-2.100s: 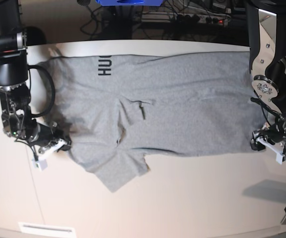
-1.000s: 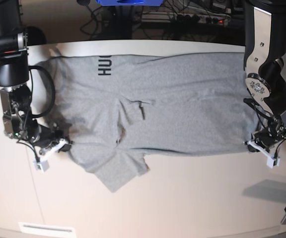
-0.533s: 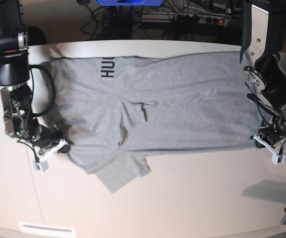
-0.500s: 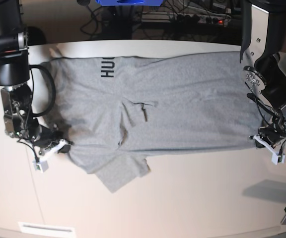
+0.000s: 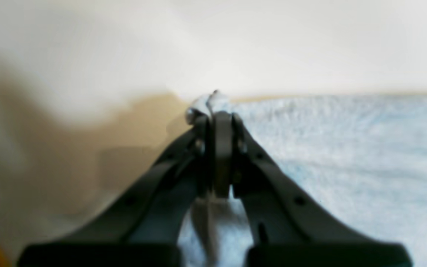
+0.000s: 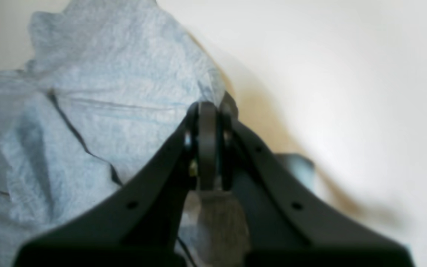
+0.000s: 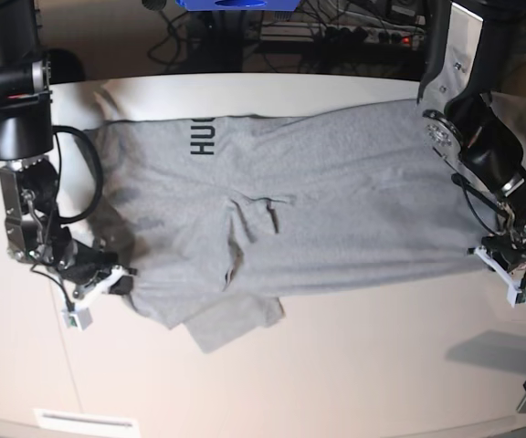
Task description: Fold the T-shirt properly
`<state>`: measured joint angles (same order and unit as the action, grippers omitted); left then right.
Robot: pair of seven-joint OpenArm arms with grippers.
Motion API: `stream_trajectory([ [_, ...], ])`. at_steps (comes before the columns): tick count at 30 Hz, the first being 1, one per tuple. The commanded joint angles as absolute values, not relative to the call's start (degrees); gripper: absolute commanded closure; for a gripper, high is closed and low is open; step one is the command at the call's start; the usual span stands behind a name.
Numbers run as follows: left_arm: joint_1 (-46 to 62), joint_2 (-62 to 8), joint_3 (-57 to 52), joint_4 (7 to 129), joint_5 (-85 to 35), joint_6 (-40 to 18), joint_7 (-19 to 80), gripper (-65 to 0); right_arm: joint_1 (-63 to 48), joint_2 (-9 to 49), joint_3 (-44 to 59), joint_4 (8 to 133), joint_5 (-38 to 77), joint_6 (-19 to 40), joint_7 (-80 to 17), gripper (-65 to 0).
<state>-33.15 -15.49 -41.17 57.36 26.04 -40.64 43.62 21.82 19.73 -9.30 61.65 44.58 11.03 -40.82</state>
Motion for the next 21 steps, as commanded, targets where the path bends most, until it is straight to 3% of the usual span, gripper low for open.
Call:
stream_trajectory([
  [1,-33.6,-15.4,-41.0,61.0,27.8,-40.0,43.1,0.0,23.5,20.8,-8.8,62.5,44.2,10.6,-40.1,0.0],
  [11,-27.8,-8.1,-41.1,72.9,37.9,-40.0,43.0,0.0,20.1,20.9,-8.5,69.1,44.2,10.3,-41.9,0.0],
  [21,-25.7,-7.3,-41.5,78.5,42.7,-40.0,43.1,0.0,19.0,22.0,-8.3,72.1,44.3,10.2,-46.2,0.0],
])
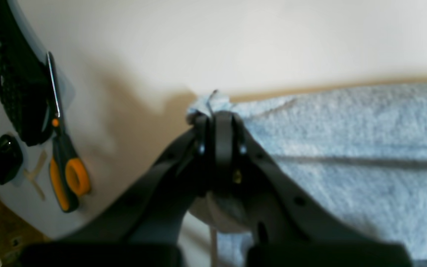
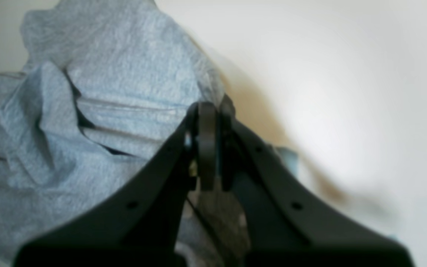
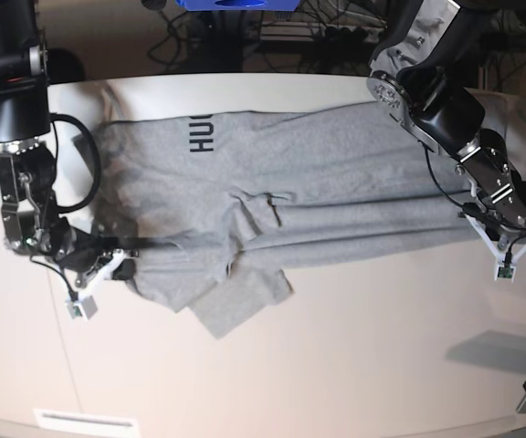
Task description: Fold the T-shirt properly
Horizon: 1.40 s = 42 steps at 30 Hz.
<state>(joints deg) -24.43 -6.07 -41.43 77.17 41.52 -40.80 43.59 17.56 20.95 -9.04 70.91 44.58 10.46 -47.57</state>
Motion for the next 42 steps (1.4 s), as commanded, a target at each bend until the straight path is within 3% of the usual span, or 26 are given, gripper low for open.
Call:
stream_trajectory([
  [1,-25.7,-7.3,-41.5,78.5,43.7,-40.0,43.1,0.0,19.0,22.0,-8.3,72.1,44.3,10.2,-46.4,0.0],
  [11,-22.4,-4.9,-41.0,85.4,47.6,-40.0,43.1,0.0,18.7,21.9,-8.3,72.1,44.4,10.0,-49.5,0.0],
  [18,-22.1,-2.9,-41.1,86.7,53.1,-40.0,43.1,0.0,18.7,21.6,-8.3,72.1,44.5,3.6,-52.4,0.0],
  [30,-22.2,-0.4,-41.1,90.1,60.1,-40.0,43.1,0.0,18.3,21.7,-8.2,75.6,44.5,0.2,-56.2,0.0],
  [42,-18.4,0.3,-41.0,92.1,59.8,-40.0,42.8,0.0,11.6,20.0,2.5,84.9,44.3,0.2,-58.9,0.0],
])
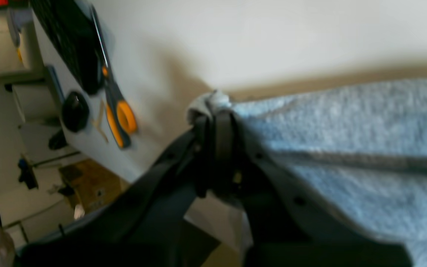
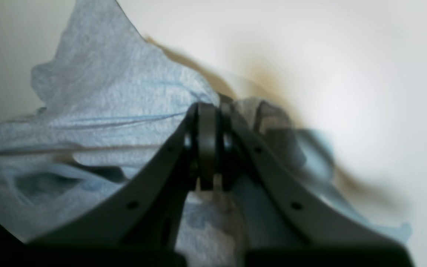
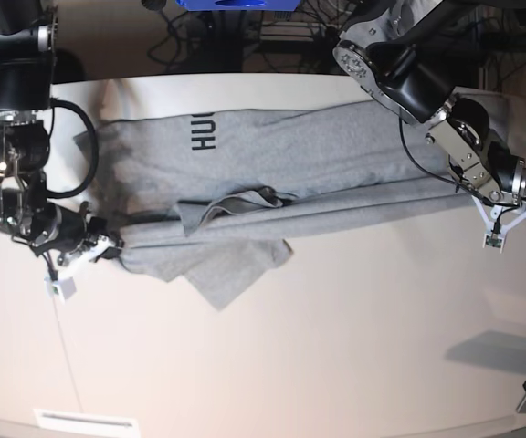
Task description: Fold the T-shirt properly
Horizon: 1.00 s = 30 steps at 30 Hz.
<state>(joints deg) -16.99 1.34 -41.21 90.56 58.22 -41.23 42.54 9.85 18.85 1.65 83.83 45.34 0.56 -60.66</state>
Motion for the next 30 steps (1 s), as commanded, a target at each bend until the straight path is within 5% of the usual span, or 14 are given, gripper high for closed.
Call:
stream_trajectory([
  [1,-18.4,0.4,-41.0,92.2,60.0,-40.0,42.8,0.0,11.0,20.0,2.6,85.8,44.4,0.2,-59.0,0.0],
  [26,-9.5,0.5,-36.4,91.7,59.6,-40.0,42.7,-0.3,5.6,18.6,2.8,86.6,44.2,0.1,-58.4,-0.4],
  [30,-8.9,0.5,-34.5,92.1,59.9,-40.0,42.8,-2.2,5.5,18.6,2.8,86.6,44.2,0.1,-57.8,-8.0],
])
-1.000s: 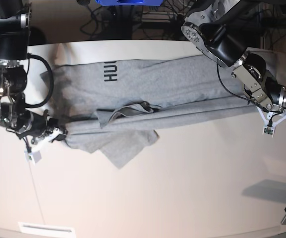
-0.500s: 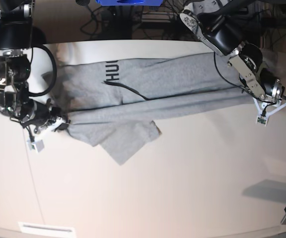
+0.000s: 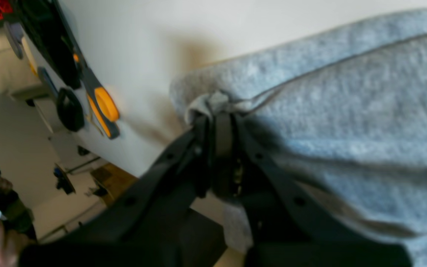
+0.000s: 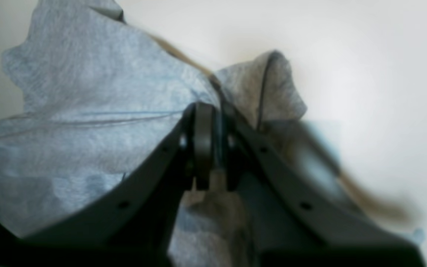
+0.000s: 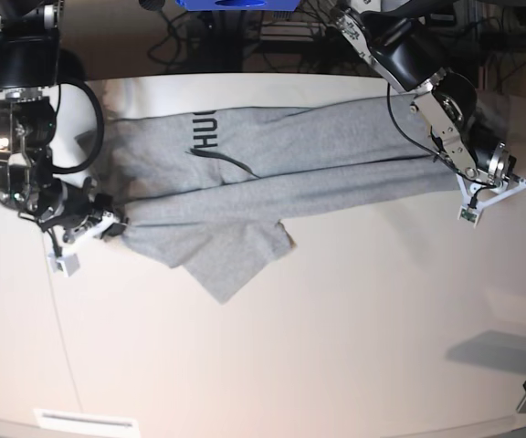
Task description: Fold the T-shirt properly
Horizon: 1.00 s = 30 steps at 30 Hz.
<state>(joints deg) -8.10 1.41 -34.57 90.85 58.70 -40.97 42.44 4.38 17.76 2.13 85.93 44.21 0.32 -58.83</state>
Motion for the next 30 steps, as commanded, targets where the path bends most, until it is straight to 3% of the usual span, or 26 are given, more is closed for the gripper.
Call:
stream_trajectory([
  [1,-8.9,0.5,-34.4,92.1,59.9,-40.0,42.8,-5.5,5.4,18.6,2.8,86.6,44.2,0.1,-57.1,-10.9],
  [4,-8.9,0.5,-34.5,92.8,59.8,-40.0,42.8,-19.7,5.3,18.6,2.8,86.6,44.2,0.1,-56.3,-16.1],
  [7,-8.9,0.5,-34.3,95.4,59.7,-40.0,42.7,-25.4,5.4,18.6,2.8,86.6,44.2,0.1,-56.1,-17.0],
  [19,-7.5,0.5,-32.0,98.3,59.6,-40.0,42.9,-25.9,5.7,18.6,2.9,86.6,44.2,-0.1,-56.0,-17.3],
  [24,-6.9,1.2,-32.6,100.0,59.5,-40.0,42.9,-25.7,5.7,18.8,2.8,87.1,44.2,-7.5,-56.0,-17.3],
  [30,-7.7,1.1,-32.6,105.3,56.9,-40.0,43.0,-25.7,6.5,18.9,2.8,90.2,44.2,-8.2,-56.4,-17.3],
])
